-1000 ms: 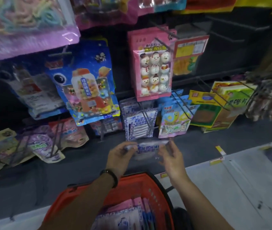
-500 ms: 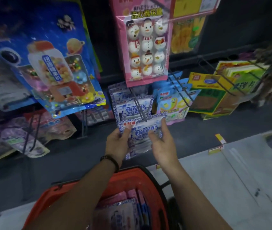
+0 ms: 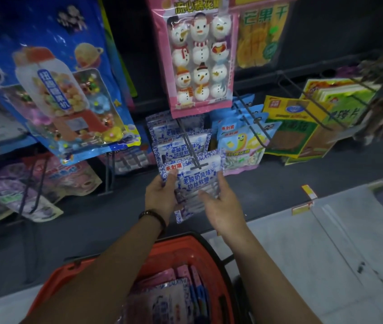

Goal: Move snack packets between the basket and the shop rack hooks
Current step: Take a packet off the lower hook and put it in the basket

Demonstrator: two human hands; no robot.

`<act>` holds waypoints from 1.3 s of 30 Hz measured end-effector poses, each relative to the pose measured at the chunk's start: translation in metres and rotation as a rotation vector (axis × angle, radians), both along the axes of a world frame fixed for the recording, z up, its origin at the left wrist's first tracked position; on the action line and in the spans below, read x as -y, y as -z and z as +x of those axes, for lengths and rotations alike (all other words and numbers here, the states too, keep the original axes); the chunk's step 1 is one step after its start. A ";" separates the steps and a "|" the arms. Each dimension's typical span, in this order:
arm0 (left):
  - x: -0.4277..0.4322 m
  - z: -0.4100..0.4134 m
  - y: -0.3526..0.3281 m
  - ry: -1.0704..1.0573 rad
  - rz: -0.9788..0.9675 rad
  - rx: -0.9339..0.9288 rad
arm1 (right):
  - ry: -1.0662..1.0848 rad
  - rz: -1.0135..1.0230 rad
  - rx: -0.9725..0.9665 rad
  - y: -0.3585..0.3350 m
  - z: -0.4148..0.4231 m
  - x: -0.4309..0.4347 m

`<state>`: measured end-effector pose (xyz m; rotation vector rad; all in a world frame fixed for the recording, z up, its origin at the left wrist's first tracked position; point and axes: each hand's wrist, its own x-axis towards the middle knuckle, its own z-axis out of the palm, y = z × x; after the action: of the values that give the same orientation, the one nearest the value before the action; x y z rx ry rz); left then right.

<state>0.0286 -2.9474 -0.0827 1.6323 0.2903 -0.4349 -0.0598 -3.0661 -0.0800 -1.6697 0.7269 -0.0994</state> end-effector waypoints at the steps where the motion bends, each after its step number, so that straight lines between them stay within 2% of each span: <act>1: 0.001 0.004 -0.001 0.000 -0.006 -0.016 | -0.013 -0.009 -0.008 0.000 0.000 -0.001; 12: 0.013 0.051 -0.002 -0.003 0.069 0.054 | -0.170 0.020 -0.119 0.012 0.005 -0.010; 17: 0.008 0.065 0.007 -0.008 0.056 0.054 | -0.222 -0.021 -0.140 0.008 0.004 -0.015; 20: 0.002 0.060 0.005 0.053 0.056 0.091 | -0.231 -0.138 -0.122 0.001 -0.001 -0.016; 23: -0.022 0.039 -0.001 0.127 0.299 0.154 | -0.268 -0.217 -0.125 0.004 -0.008 -0.023; 25: -0.049 0.019 0.003 0.232 0.437 0.147 | -0.346 -0.278 -0.180 0.010 -0.015 -0.033; 28: -0.103 -0.026 0.006 0.565 0.434 0.114 | -0.456 -0.340 -0.235 0.024 -0.025 -0.054; 33: -0.206 -0.083 -0.003 1.133 0.766 0.323 | -0.504 -0.387 -0.342 0.066 -0.050 -0.101; 36: -0.254 -0.096 0.010 1.241 0.920 0.339 | -0.619 -0.385 -0.561 0.107 -0.066 -0.126; 39: -0.278 -0.105 0.023 1.235 0.853 0.299 | -0.733 -0.429 -0.737 0.138 -0.081 -0.146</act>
<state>-0.0768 -2.6699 -0.1058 2.5640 -0.9575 -1.0537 -0.1412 -2.9198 -0.2182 -2.3150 0.5921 0.9810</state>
